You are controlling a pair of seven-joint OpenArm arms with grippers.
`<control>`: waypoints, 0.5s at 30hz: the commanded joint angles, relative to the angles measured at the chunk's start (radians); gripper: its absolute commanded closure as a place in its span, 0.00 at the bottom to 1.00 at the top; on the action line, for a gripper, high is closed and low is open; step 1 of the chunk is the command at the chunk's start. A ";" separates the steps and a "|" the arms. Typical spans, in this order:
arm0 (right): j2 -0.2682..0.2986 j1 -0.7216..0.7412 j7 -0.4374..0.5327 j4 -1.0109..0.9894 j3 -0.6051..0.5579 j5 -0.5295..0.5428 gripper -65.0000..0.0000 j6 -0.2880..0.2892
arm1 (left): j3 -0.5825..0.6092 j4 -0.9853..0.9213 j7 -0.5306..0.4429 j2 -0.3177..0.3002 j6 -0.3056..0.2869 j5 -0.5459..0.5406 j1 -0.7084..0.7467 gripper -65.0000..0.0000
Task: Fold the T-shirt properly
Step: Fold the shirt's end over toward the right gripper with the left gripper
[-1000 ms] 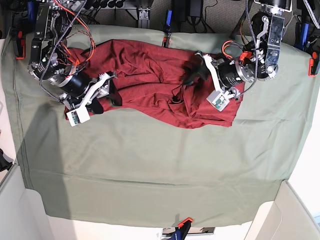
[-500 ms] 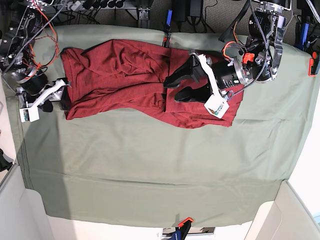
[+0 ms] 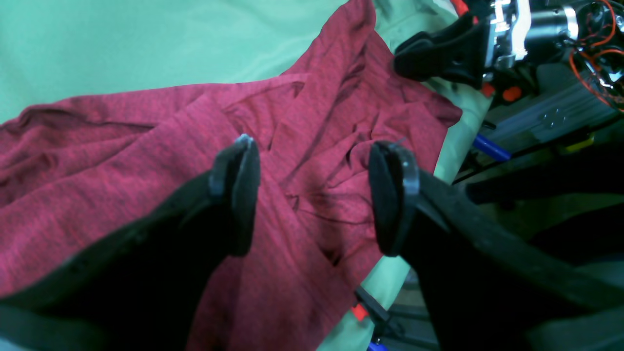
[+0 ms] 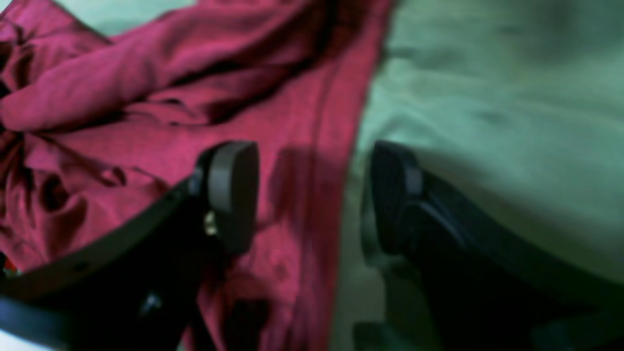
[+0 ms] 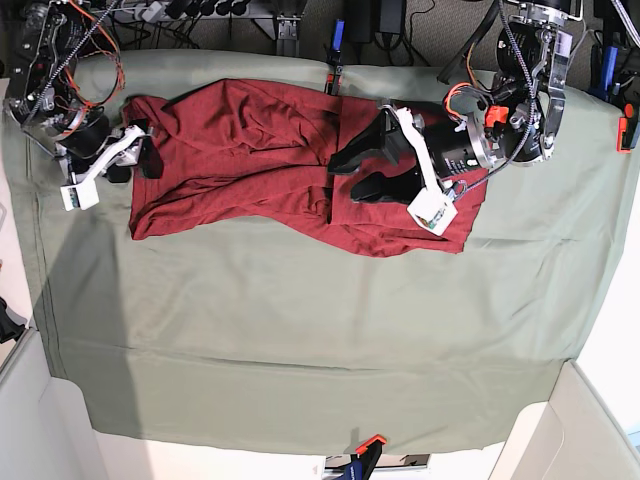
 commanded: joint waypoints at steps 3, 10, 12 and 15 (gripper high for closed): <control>-0.003 0.005 -0.010 0.006 -0.063 0.005 0.43 0.011 | -0.026 0.016 -0.018 -0.009 -0.006 -0.014 -0.011 0.41; -0.044 0.007 -0.003 0.006 -0.115 -0.003 0.43 0.011 | -0.082 0.016 -0.018 -0.009 -0.006 -0.015 -0.011 0.41; -0.044 0.008 0.013 0.006 -0.114 -0.018 0.51 0.011 | -0.098 0.016 -0.018 -0.009 -0.006 -0.015 -0.011 0.41; -0.044 0.008 0.019 0.006 -0.108 -0.067 0.84 0.011 | -0.120 0.016 -0.018 -0.009 -0.006 -0.015 -0.011 0.41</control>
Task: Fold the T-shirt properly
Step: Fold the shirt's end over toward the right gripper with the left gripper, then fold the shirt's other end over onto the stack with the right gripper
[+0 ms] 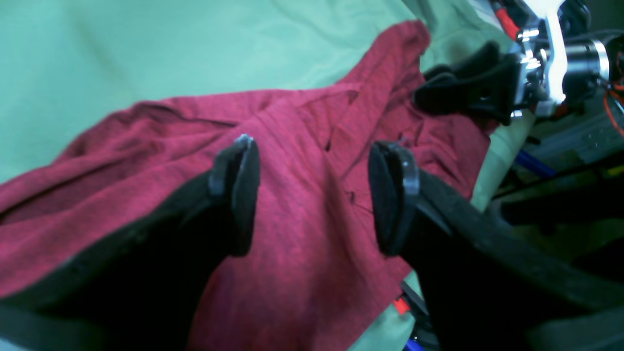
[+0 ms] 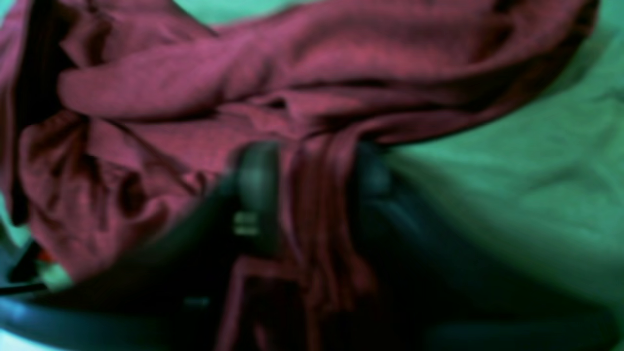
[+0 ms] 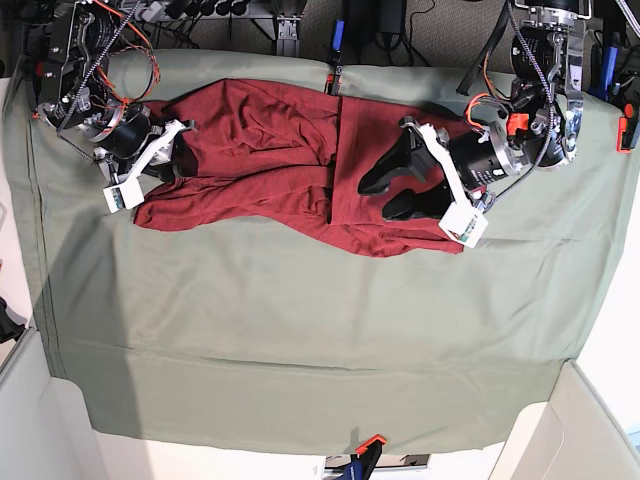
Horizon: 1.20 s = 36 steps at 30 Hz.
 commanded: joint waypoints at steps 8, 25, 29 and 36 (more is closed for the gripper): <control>0.054 0.011 0.070 0.009 0.092 -0.147 1.00 0.006 | -0.066 0.016 -0.013 -0.012 -0.006 -0.022 -0.010 0.41; 0.124 0.008 -0.050 0.150 0.373 0.265 1.00 0.070 | -0.161 0.016 0.011 -0.012 -0.006 -0.028 0.021 0.42; 0.018 0.005 -0.077 0.307 0.315 0.304 1.00 0.072 | -0.161 0.014 0.012 -0.012 -0.006 -0.024 0.023 0.42; -0.140 -0.026 -0.060 0.388 0.028 0.237 1.00 0.071 | -0.161 0.013 0.012 -0.012 -0.006 -0.021 0.023 0.41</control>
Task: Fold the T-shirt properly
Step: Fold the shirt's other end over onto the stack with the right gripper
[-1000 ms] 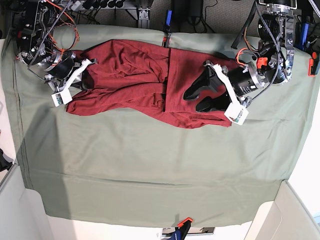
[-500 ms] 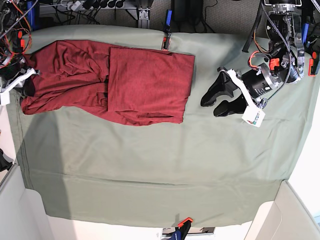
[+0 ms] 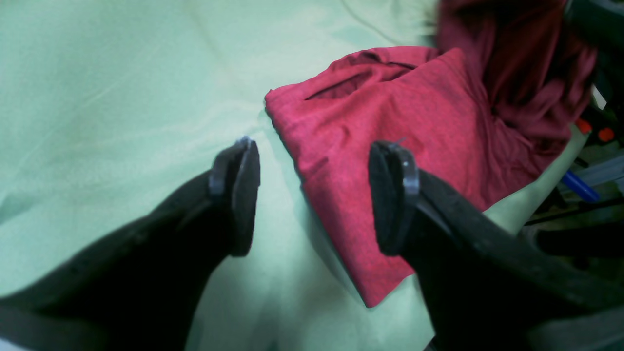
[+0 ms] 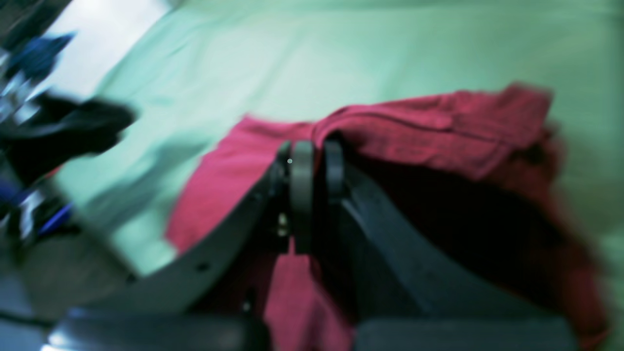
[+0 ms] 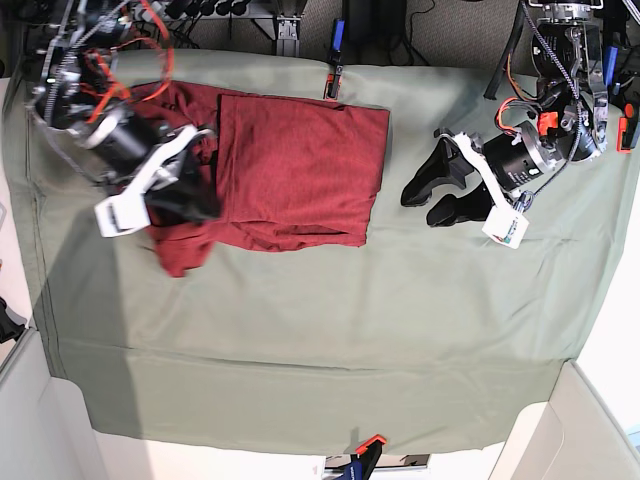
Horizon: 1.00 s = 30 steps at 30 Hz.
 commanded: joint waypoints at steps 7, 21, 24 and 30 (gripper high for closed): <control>-0.109 0.010 0.116 -0.014 -0.231 -0.156 1.00 0.000 | -0.006 0.014 -0.018 -0.012 -0.006 -0.021 -0.005 0.42; -0.116 0.013 0.214 -0.187 -0.454 -0.273 0.67 -0.008 | -0.006 0.014 -0.018 -0.012 -0.006 -0.036 0.006 0.42; -0.116 0.016 0.217 -0.187 -0.455 -0.263 0.38 -0.008 | -0.006 0.014 -0.017 -0.012 -0.006 -0.052 0.008 0.42; -0.116 0.059 0.216 -0.132 -0.455 -0.225 0.38 -0.008 | -0.006 0.014 0.059 -0.012 -0.006 -0.135 0.009 0.42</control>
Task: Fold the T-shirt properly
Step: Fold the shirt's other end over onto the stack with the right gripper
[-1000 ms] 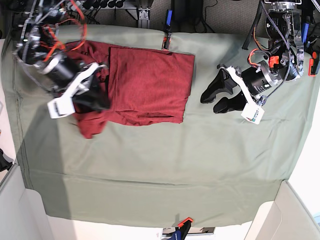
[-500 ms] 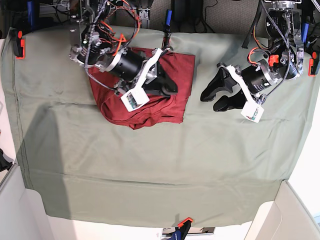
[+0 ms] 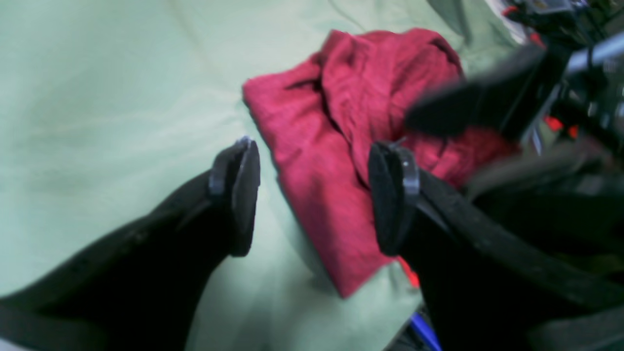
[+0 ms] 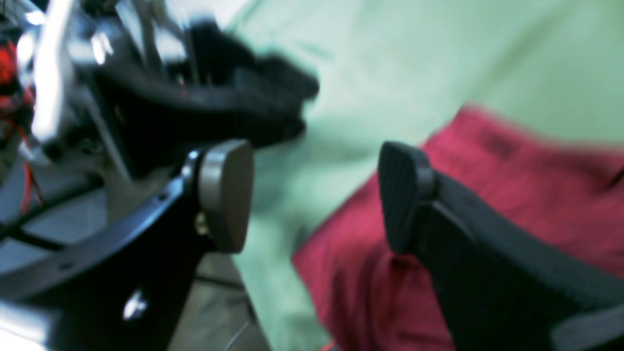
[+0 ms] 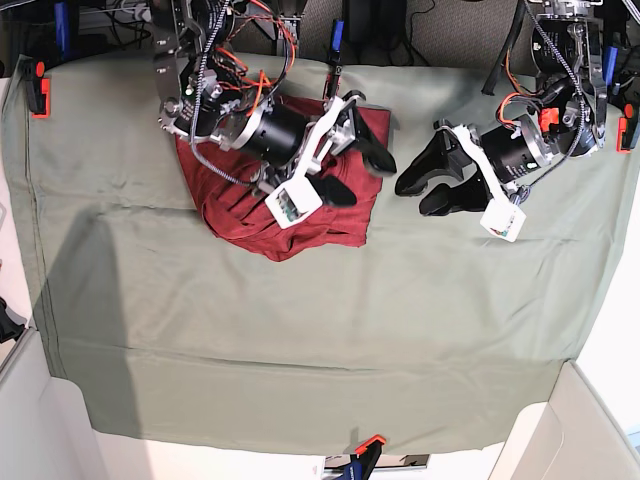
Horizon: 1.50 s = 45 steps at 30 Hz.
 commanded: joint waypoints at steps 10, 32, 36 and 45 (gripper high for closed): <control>-0.006 0.068 0.009 0.077 -0.002 -0.270 0.48 -0.148 | -0.004 0.014 0.039 -0.011 -0.006 -0.133 -0.006 0.57; -0.006 0.085 -0.056 -0.078 -0.002 -0.322 0.59 -0.251 | 0.042 0.014 0.038 -0.012 -0.006 -0.103 -0.006 0.61; -0.006 0.077 -0.067 -0.054 -0.002 -0.324 0.59 -0.259 | 0.042 0.014 0.039 -0.012 -0.006 -0.103 -0.006 0.61; 0.014 0.077 -0.069 -0.051 0.014 -0.383 0.59 -0.314 | 0.042 0.014 0.038 -0.012 -0.006 -0.103 -0.006 0.61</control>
